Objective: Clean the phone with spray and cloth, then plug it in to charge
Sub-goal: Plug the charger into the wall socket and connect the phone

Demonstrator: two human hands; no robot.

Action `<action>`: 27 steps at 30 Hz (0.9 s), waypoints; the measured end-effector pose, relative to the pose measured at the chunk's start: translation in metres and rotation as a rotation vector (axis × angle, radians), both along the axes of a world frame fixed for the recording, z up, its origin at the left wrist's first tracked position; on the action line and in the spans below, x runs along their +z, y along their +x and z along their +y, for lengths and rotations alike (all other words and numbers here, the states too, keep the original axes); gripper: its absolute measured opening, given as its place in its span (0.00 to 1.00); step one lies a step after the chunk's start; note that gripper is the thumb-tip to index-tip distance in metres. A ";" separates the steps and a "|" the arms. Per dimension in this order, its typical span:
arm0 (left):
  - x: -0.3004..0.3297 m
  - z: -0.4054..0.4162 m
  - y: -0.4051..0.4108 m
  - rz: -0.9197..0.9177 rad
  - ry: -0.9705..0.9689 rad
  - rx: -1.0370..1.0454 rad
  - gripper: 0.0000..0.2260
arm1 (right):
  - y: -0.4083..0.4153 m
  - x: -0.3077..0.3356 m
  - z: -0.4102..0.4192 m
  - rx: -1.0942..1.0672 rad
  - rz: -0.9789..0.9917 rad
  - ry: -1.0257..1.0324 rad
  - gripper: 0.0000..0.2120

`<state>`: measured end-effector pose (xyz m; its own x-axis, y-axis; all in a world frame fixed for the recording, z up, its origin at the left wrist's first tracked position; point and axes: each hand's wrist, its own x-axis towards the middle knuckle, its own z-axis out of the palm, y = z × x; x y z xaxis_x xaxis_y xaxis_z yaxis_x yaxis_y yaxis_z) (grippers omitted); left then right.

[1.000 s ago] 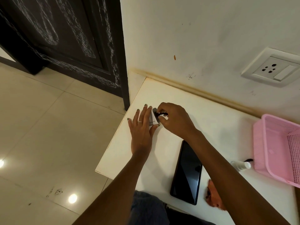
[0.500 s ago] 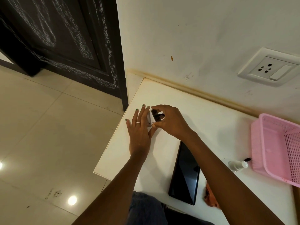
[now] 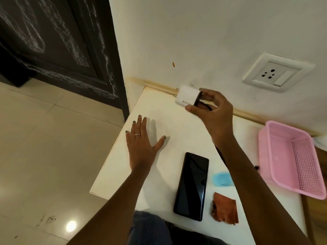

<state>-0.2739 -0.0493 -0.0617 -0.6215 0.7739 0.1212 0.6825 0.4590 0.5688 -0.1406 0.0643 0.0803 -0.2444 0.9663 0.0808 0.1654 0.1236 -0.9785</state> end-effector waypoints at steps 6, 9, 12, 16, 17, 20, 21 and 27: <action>-0.001 -0.002 0.003 0.045 -0.005 -0.002 0.36 | 0.047 0.027 0.015 -0.262 0.215 0.054 0.25; -0.003 -0.002 0.002 0.070 -0.028 -0.012 0.35 | 0.066 0.030 0.020 -0.390 0.314 -0.002 0.22; -0.003 -0.001 0.001 0.101 -0.050 -0.018 0.34 | 0.078 0.028 0.025 -0.511 0.396 -0.091 0.21; -0.001 0.000 0.002 0.099 -0.058 -0.022 0.34 | 0.086 0.025 0.035 -0.596 0.460 -0.163 0.20; -0.001 0.000 0.002 0.094 -0.063 -0.021 0.34 | 0.086 0.025 0.038 -0.604 0.458 -0.171 0.20; 0.000 0.001 0.003 0.092 -0.066 -0.022 0.34 | 0.088 0.026 0.047 -0.627 0.495 -0.212 0.21; 0.001 0.001 0.003 0.091 -0.067 -0.022 0.33 | 0.088 0.026 0.050 -0.635 0.522 -0.231 0.22; 0.005 0.001 0.005 0.086 -0.071 -0.011 0.33 | 0.086 0.025 0.058 -0.651 0.596 -0.311 0.27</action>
<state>-0.2693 -0.0478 -0.0566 -0.6028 0.7890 0.1189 0.7326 0.4883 0.4743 -0.0546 0.1219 0.1057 0.3510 0.8977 -0.2665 -0.4296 -0.0986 -0.8976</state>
